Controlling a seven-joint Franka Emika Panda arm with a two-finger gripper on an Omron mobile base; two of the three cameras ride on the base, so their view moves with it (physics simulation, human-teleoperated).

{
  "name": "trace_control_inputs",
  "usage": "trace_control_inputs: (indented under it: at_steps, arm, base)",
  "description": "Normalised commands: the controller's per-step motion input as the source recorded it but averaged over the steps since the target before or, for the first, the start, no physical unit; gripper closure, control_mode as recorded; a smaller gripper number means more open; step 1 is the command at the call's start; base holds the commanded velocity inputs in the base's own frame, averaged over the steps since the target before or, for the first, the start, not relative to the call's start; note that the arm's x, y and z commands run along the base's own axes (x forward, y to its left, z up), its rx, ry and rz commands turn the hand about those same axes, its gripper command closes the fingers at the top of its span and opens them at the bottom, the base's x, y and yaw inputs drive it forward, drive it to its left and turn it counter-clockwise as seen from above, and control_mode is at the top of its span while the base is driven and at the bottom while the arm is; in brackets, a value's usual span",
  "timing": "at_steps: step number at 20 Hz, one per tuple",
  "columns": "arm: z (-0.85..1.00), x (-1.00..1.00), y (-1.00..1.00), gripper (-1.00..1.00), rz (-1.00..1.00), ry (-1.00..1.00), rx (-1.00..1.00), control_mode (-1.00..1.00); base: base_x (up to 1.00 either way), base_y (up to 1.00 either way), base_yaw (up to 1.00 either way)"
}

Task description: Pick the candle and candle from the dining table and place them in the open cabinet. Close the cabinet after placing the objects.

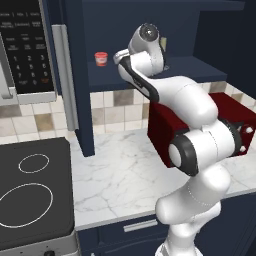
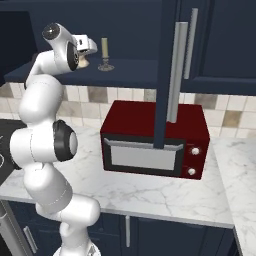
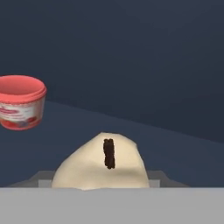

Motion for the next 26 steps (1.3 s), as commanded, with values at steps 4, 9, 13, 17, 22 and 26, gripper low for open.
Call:
trace_control_inputs:
  at_steps: [4,9,13,17,22,26]
  arm:
    - [-0.1,0.02,0.02,-1.0,0.0,-0.1,0.01,-1.0]
    - [-0.09,0.0,0.0,-1.0,0.0,-0.09,0.0,-1.0]
    - [0.0,-0.01,0.0,-1.0,0.0,-0.05,0.0,-1.0]
    - [0.0,0.1,0.0,-1.0,0.0,0.05,0.02,-1.0]
    - [0.15,0.08,0.0,-1.0,0.0,0.13,0.06,-1.0]
    - [0.11,0.01,0.0,-1.0,0.0,0.09,0.05,-1.0]
  base:
    - [0.0,0.0,0.0]
    - [0.0,0.0,0.0]
    - [0.0,0.0,0.0]
    - [0.0,0.0,0.0]
    - [0.0,0.0,0.0]
    - [0.0,0.0,0.0]
